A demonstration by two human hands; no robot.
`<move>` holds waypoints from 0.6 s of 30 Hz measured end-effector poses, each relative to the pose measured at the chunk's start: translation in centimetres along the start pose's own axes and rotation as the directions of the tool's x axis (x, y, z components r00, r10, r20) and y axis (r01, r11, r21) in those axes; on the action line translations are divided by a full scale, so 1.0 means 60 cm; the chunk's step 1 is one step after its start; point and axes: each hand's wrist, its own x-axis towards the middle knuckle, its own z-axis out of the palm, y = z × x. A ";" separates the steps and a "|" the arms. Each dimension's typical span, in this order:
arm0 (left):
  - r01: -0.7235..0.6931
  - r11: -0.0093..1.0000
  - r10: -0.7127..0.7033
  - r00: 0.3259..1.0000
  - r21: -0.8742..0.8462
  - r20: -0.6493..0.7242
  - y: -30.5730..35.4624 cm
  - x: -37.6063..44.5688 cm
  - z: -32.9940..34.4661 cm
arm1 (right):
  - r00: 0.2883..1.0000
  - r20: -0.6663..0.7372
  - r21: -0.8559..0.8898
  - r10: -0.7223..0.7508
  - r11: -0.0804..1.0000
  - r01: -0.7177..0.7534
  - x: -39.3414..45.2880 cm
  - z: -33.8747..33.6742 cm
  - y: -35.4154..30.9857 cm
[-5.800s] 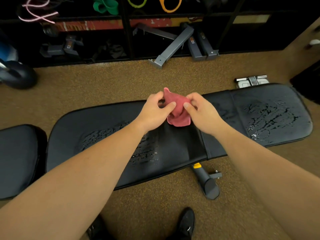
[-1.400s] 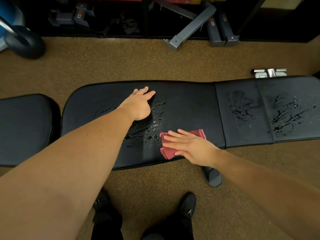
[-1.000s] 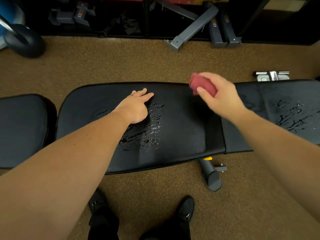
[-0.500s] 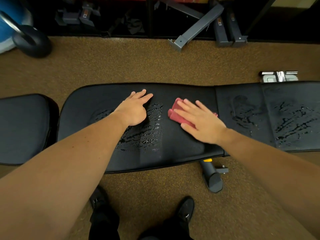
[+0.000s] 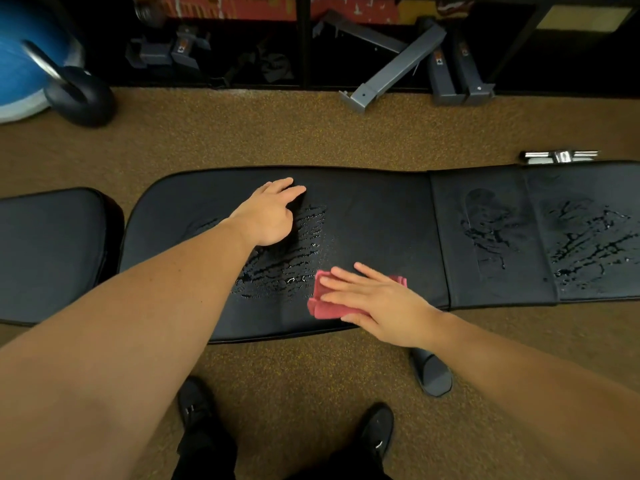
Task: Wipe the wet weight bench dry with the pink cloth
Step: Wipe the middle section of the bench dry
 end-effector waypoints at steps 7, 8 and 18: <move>-0.066 0.996 0.071 0.994 0.066 -0.088 -0.018 -0.005 0.003 | 0.990 -0.059 0.453 0.127 0.887 -0.086 0.004 -0.057 -0.042; -0.070 0.994 0.079 0.991 0.082 -0.105 -0.022 -0.006 0.002 | 0.977 -0.129 0.487 0.172 0.869 -0.089 0.012 -0.074 -0.042; -0.001 0.991 0.031 0.974 0.136 -0.223 -0.078 0.032 -0.024 | 0.784 -0.433 0.294 0.444 0.892 -0.343 0.132 -0.191 0.103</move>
